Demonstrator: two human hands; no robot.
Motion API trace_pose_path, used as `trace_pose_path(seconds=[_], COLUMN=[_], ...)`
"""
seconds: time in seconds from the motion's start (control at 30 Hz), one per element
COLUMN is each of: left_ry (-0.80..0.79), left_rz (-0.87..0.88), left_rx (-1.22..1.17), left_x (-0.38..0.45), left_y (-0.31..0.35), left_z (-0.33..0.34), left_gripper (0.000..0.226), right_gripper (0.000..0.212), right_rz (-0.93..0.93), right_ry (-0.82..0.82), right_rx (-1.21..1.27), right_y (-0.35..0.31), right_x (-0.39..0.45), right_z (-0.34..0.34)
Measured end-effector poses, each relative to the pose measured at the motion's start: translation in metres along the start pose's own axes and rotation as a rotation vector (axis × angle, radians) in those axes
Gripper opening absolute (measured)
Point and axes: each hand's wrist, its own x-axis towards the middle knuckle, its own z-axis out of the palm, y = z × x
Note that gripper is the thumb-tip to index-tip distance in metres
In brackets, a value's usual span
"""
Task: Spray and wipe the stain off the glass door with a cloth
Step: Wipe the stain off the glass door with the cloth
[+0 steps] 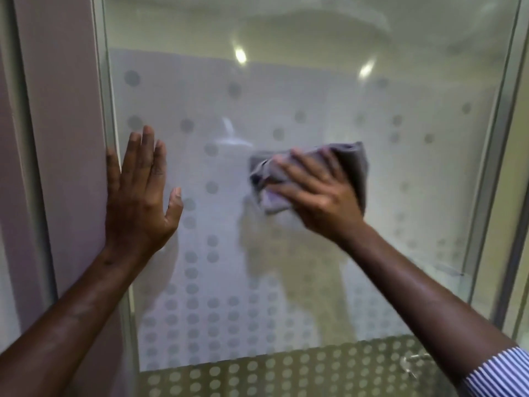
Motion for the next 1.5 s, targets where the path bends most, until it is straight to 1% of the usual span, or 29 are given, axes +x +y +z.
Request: trace_pose_path(seconds=[0.07, 0.1, 0.17, 0.2, 0.23, 0.27, 0.3, 0.33, 0.5, 0.57, 0.63, 0.7, 0.77, 0.83, 0.9, 0.93, 1.0, 1.07, 1.13, 1.17, 1.2, 1.23, 1.33, 1.4, 1.43, 1.5], left_ry=[-0.008, -0.007, -0.002, 0.001, 0.005, 0.009, 0.011, 0.011, 0.005, 0.001, -0.006, -0.006, -0.005, -0.010, -0.013, -0.013, -0.013, -0.014, -0.011, -0.009, -0.007, -0.005, -0.001, 0.010, 0.019, 0.024], left_rz=[-0.001, -0.001, -0.004, -0.008, -0.012, -0.015, -0.014, -0.014, -0.017, -0.018, -0.016, -0.014, -0.011, -0.011, -0.009, -0.008, -0.009, -0.012, -0.014, -0.016, -0.018, -0.020, -0.007, -0.002, -0.005, -0.012], left_rx=[0.009, 0.011, 0.017, 0.018, 0.018, 0.019, 0.021, 0.024, 0.028, 0.024, 0.023, 0.022, 0.019, 0.019, 0.020, 0.021, 0.023, 0.027, 0.035, 0.035, 0.032, 0.025, 0.011, -0.008, -0.014, -0.015], left_x=[0.000, -0.001, -0.001, -0.001, -0.001, -0.001, -0.001, -0.001, -0.001, 0.000, -0.001, 0.000, 0.000, 0.000, 0.000, 0.000, 0.000, 0.000, 0.000, 0.000, 0.000, -0.001, -0.001, -0.001, -0.001, -0.001], left_y=[0.000, 0.000, 0.000, 0.000, 0.001, 0.002, 0.002, 0.002, 0.002, 0.002, 0.001, 0.001, 0.001, 0.000, 0.000, 0.000, 0.001, 0.002, 0.003, 0.003, 0.004, 0.003, 0.000, 0.000, 0.000, 0.001], left_z=[0.001, 0.001, 0.002, 0.003, 0.003, 0.004, 0.004, 0.004, 0.002, 0.002, 0.001, 0.000, -0.001, -0.001, -0.002, -0.002, -0.002, -0.002, -0.002, -0.002, -0.002, -0.001, -0.001, -0.001, -0.001, -0.002], left_gripper=[0.072, 0.073, 0.073, 0.074, 0.074, 0.073, 0.073, 0.073, 0.075, 0.075, 0.075, 0.074, 0.072, 0.072, 0.073, 0.073, 0.073, 0.072, 0.072, 0.072, 0.072, 0.072, 0.071, 0.070, 0.070, 0.069], right_gripper=[0.036, 0.040, 0.055, 0.060, 0.063, 0.064, 0.064, 0.063, 0.038, 0.034, 0.035, 0.034, 0.033, 0.032, 0.032, 0.034, 0.038, 0.041, 0.047, 0.051, 0.053, 0.050, 0.036, 0.037, 0.038, 0.038], right_rz=[0.245, 0.398, 0.723, 0.839, 0.897, 0.907, 0.875, 0.803, 0.303, 0.130, -0.060, -0.236, -0.353, -0.382, -0.311, -0.234, 0.001, 0.309, 0.584, 0.654, 0.655, 0.593, 0.274, 0.053, -0.052, -0.224], right_ry=[0.049, 0.067, 0.133, 0.178, 0.213, 0.233, 0.236, 0.220, 0.017, -0.065, -0.166, -0.247, -0.260, -0.240, -0.193, -0.159, -0.065, 0.030, 0.095, 0.120, 0.123, 0.107, 0.015, -0.082, -0.134, -0.197], right_rx=[-0.121, -0.145, -0.093, -0.039, 0.006, 0.035, 0.053, 0.064, 0.169, 0.271, 0.379, 0.439, 0.431, 0.404, 0.342, 0.299, 0.200, 0.080, 0.064, 0.086, 0.102, 0.118, 0.251, 0.357, 0.370, 0.352], right_y=[0.031, 0.045, 0.060, 0.060, 0.055, 0.045, 0.033, 0.018, -0.087, -0.133, -0.169, -0.188, -0.189, -0.177, -0.159, -0.148, -0.124, -0.098, -0.079, -0.077, -0.083, -0.097, -0.165, -0.201, -0.209, -0.202], right_x=[-0.012, -0.018, -0.027, -0.027, -0.023, -0.019, -0.014, -0.010, -0.020, -0.038, -0.065, -0.091, -0.102, -0.099, -0.091, -0.086, -0.073, -0.053, -0.027, -0.015, -0.004, 0.003, 0.000, -0.020, -0.031, -0.049], right_z=[-0.007, -0.010, -0.014, -0.013, -0.011, -0.008, -0.006, -0.003, 0.011, 0.019, 0.024, 0.026, 0.026, 0.024, 0.019, 0.018, 0.015, 0.012, 0.010, 0.011, 0.012, 0.016, 0.029, 0.035, 0.036, 0.036])
